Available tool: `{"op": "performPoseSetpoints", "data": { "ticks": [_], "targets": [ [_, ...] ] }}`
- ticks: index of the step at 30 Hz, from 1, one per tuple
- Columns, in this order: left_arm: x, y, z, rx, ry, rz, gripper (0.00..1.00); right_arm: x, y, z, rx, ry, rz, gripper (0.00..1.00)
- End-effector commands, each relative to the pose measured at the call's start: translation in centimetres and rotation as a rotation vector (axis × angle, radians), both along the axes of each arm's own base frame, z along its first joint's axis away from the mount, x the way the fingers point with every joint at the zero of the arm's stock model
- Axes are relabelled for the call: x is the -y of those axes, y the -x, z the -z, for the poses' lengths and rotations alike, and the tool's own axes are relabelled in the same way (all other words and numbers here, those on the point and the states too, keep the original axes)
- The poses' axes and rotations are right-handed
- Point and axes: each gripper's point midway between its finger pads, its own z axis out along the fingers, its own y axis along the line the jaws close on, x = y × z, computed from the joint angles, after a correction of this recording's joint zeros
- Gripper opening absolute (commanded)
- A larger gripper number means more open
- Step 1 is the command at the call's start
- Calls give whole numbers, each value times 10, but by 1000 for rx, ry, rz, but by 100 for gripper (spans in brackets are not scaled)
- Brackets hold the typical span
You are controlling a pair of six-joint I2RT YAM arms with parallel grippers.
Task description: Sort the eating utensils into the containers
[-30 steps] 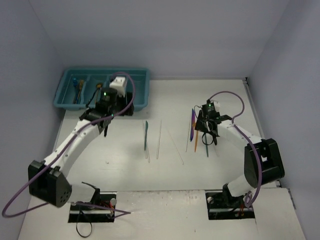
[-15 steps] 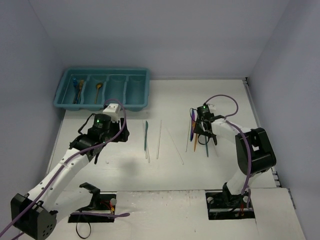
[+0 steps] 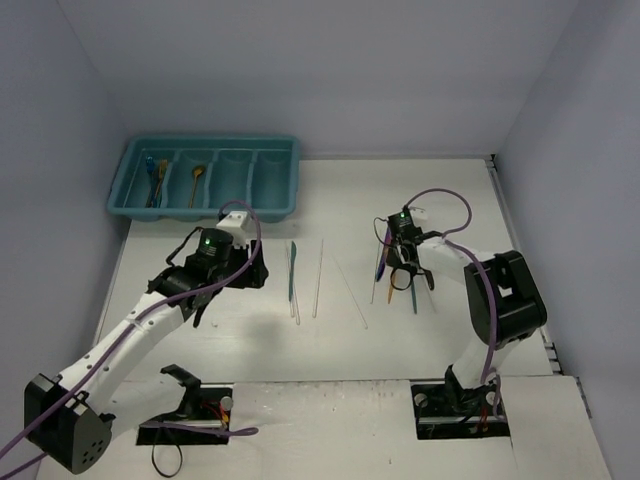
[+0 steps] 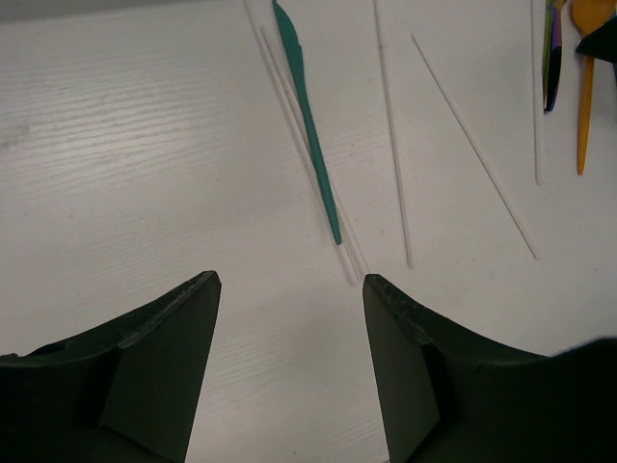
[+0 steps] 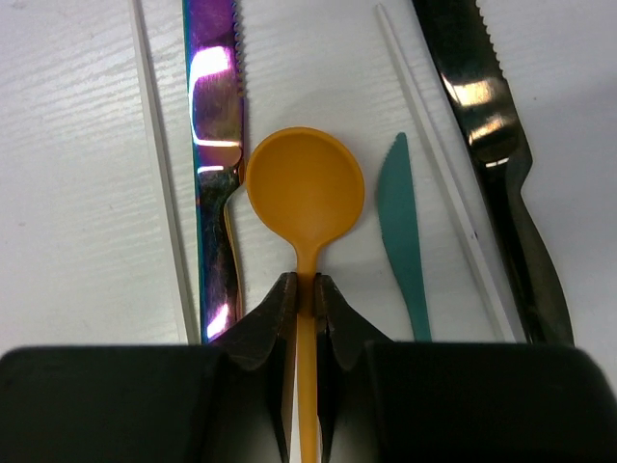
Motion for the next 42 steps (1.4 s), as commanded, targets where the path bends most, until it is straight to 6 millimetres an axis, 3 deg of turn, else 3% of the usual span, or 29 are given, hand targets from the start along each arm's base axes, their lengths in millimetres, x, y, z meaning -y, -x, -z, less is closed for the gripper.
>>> {"op": "performPoseSetpoints", "data": {
  "ticks": [1, 4, 9, 14, 19, 28, 35, 37, 40, 42],
  "targets": [
    [40, -11, -55, 115, 101, 59, 58, -1, -7, -49, 128, -37, 15, 0],
    [77, -11, -81, 171, 187, 124, 58, -18, -7, -86, 205, -151, -27, 0],
    [139, -12, -99, 230, 282, 228, 58, -48, -1, -149, 337, -302, -86, 0],
    [193, -13, -116, 303, 315, 320, 58, -69, 9, -193, 406, -448, -112, 0],
    [230, -8, -124, 316, 340, 389, 58, -79, 18, -220, 452, -533, -131, 0],
    [267, -8, -115, 291, 355, 441, 58, -82, 27, -227, 454, -578, -138, 0],
    [282, -13, -100, 245, 356, 438, 53, -85, 25, -236, 483, -607, -149, 0],
    [283, -14, -98, 240, 355, 434, 43, -86, 25, -235, 481, -610, -149, 0],
    [284, -15, -97, 240, 352, 427, 10, -87, 25, -233, 480, -610, -151, 0],
    [281, -18, -96, 246, 344, 413, 1, -87, 25, -233, 481, -608, -151, 0]
  ]
}}
